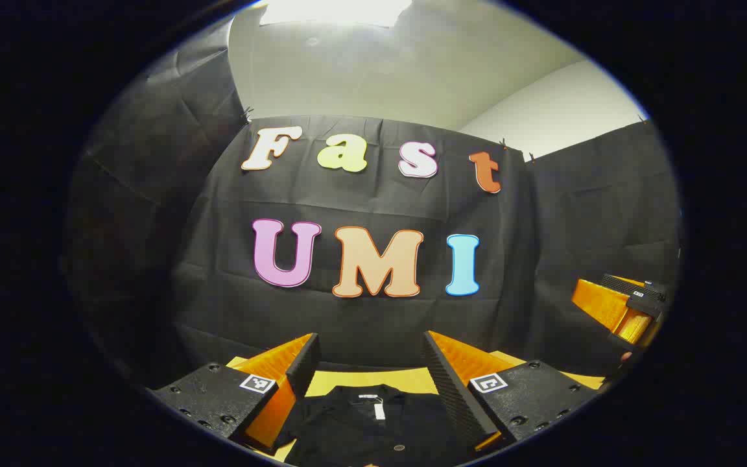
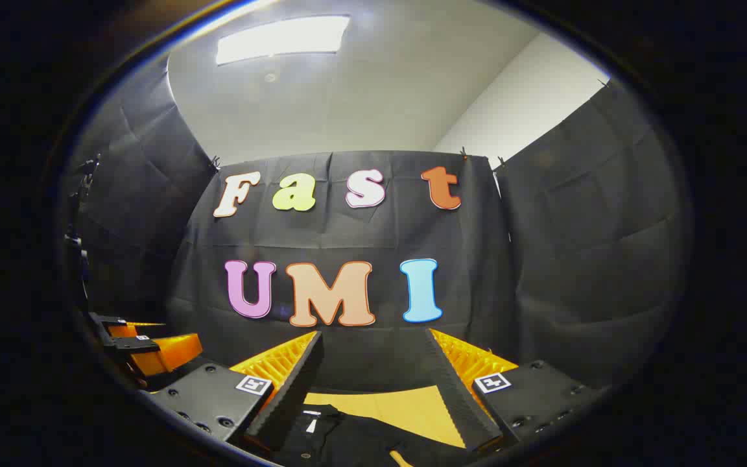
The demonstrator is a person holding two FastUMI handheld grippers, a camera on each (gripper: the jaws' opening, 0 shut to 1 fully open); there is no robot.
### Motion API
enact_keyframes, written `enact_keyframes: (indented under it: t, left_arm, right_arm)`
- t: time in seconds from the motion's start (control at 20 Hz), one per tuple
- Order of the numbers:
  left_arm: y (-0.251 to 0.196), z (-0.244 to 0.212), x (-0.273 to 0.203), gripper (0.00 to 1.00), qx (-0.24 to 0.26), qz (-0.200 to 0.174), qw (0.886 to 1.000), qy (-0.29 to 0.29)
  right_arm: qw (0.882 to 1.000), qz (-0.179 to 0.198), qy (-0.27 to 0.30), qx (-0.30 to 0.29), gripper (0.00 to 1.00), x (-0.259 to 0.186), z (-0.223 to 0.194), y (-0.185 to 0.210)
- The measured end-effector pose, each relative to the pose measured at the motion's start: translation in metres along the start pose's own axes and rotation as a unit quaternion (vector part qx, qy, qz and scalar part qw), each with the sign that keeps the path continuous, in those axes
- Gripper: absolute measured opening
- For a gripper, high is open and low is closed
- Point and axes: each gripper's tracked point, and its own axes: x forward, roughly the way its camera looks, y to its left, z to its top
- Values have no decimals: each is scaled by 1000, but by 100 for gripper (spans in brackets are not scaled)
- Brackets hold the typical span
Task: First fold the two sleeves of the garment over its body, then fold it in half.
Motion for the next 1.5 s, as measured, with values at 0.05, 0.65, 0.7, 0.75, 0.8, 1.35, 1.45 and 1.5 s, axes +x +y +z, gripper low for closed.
enact_keyframes:
  t: [0.05, 0.65, 0.7, 0.75, 0.8, 1.35, 1.45, 1.5]
  left_arm:
    - [1, -2, 0, 93, 1, 0, 1000, 2]
    - [6, 3, -11, 92, 19, 16, 1000, -3]
    - [8, 2, -11, 92, 20, 20, 1000, -4]
    - [9, 3, -12, 92, 19, 20, 1000, -4]
    - [9, 1, -14, 92, 19, 22, 1000, -3]
    - [34, 5, -27, 92, 36, 52, 998, -13]
    - [38, 4, -30, 92, 37, 55, 998, -12]
    - [40, 4, -32, 92, 38, 57, 998, -11]
  right_arm:
    - [1000, 2, 0, 1, 97, 0, 0, 2]
    - [1000, 12, 10, 0, 97, -6, -4, 7]
    - [1000, 13, 13, 3, 98, -5, -5, 7]
    - [1000, 15, 14, 4, 97, -6, -6, 8]
    - [1000, 15, 13, 5, 97, -6, -6, 7]
    - [999, 44, 8, 16, 97, -7, -6, 27]
    - [999, 49, 2, 14, 97, -9, -4, 31]
    - [999, 53, 0, 13, 97, -10, -5, 34]
